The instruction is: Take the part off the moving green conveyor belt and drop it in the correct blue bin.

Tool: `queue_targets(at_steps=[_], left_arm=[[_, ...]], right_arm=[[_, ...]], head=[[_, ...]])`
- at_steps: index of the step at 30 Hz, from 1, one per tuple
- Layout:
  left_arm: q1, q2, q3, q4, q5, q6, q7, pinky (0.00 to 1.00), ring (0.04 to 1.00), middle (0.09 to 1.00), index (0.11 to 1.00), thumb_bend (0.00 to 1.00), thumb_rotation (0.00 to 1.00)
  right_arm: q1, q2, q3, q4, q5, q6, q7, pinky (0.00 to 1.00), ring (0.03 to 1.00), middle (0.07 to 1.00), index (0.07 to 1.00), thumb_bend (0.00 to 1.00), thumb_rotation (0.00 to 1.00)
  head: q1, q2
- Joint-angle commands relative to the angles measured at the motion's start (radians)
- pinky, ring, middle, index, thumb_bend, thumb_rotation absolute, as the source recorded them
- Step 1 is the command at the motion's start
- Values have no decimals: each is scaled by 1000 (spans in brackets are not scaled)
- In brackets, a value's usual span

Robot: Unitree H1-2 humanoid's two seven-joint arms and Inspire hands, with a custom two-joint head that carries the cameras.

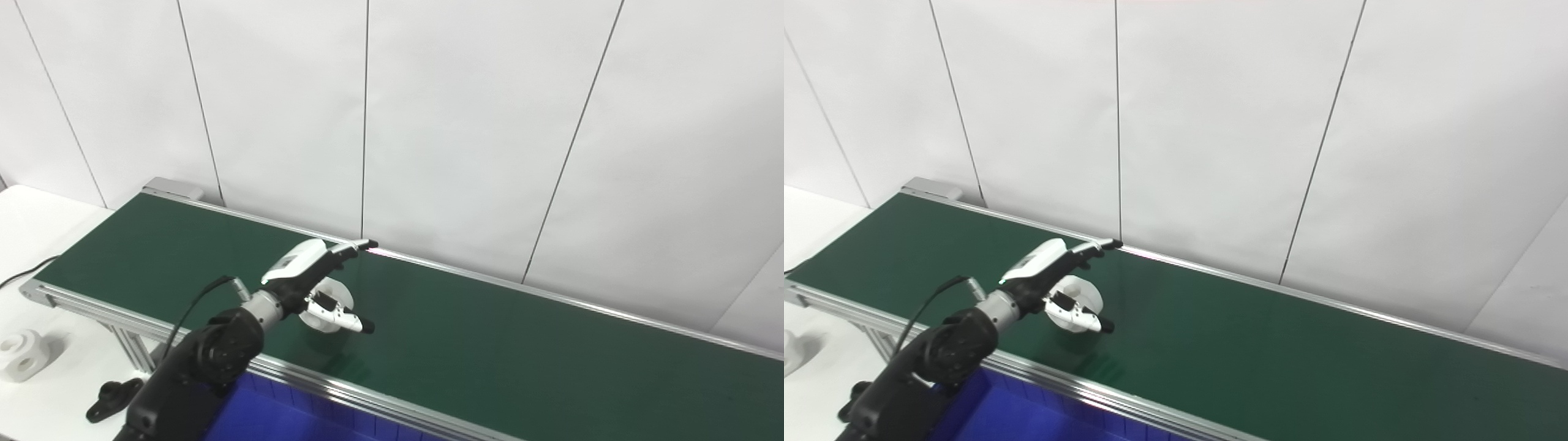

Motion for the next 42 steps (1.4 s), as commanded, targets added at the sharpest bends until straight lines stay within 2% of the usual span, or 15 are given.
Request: queue_targets(at_steps=[1, 9, 13, 19, 24, 28, 30, 31, 32, 33, 34, 36, 39, 41, 42], left_arm=[[-66, 26, -10, 26, 31, -6, 23, 770, 887, 930, 914, 819, 336], [-137, 32, -69, 198, 111, -45, 77, 836, 911, 927, 904, 875, 261], [-150, 25, -104, 238, 162, -49, 124, 978, 975, 963, 892, 907, 202], [-164, 7, -168, 308, 266, -51, 250, 1000, 1000, 997, 861, 945, 181], [-176, -7, -203, 358, 321, -37, 326, 1000, 1000, 1000, 862, 944, 170], [-190, -23, -221, 426, 342, -52, 389, 1000, 1000, 992, 855, 862, 96], [-190, -44, -200, 467, 291, -101, 431, 869, 859, 835, 792, 784, 21], [-189, -56, -185, 485, 256, -129, 446, 714, 737, 734, 724, 724, 6], [-188, -68, -171, 505, 229, -158, 468, 714, 737, 734, 724, 724, 6], [-187, -80, -161, 523, 211, -179, 490, 579, 624, 588, 597, 603, 2], [-186, -89, -155, 537, 202, -193, 510, 509, 564, 535, 553, 561, 1], [-188, -107, -146, 568, 182, -227, 544, 449, 512, 492, 515, 525, 0], [-189, -145, -114, 615, 120, -289, 591, 443, 428, 497, 519, 502, 0], [-188, -168, -89, 630, 72, -316, 599, 450, 421, 503, 517, 500, 0], [-183, -190, -60, 624, 15, -318, 578, 451, 421, 503, 517, 500, 0]], right_arm=[[-8, 0, -10, -21, -4, -51, 4, 892, 890, 910, 939, 753, 677], [-10, 5, -9, -18, -11, -51, -12, 897, 888, 907, 934, 765, 674], [-8, 5, -13, -22, -5, -51, -4, 898, 889, 908, 935, 766, 677], [-11, -2, -3, -17, -22, -51, -21, 892, 889, 909, 935, 759, 690], [-5, -5, -6, -27, -23, -51, -18, 893, 892, 911, 936, 763, 696], [-5, -7, -3, -31, -28, -51, -28, 895, 892, 908, 933, 761, 697], [-4, -8, -3, -36, -27, -51, -30, 894, 888, 906, 932, 752, 687], [-3, -8, -4, -39, -24, -51, -28, 895, 887, 904, 932, 752, 682], [-1, -8, -6, -42, -19, -51, -24, 895, 887, 904, 932, 752, 682], [1, -8, -9, -45, -14, -51, -18, 895, 886, 905, 933, 750, 674], [3, -9, -11, -47, -12, -51, -15, 897, 888, 907, 934, 749, 671], [5, -10, -11, -48, -16, -51, -16, 895, 890, 908, 937, 751, 679], [2, -13, -6, -47, -23, -51, -31, 886, 886, 905, 934, 741, 674], [2, -13, -7, -46, -21, -51, -29, 884, 884, 904, 933, 743, 676], [3, -13, -7, -48, -18, -51, -27, 884, 884, 904, 933, 744, 676]], head=[[-2, -3], [-2, -4], [-2, -3], [-9, 1], [-8, 5], [-9, 9], [-10, 14], [-11, 15], [-11, 18], [-11, 19], [-11, 20], [-13, 23], [-13, 26], [-13, 26], [-13, 31]])
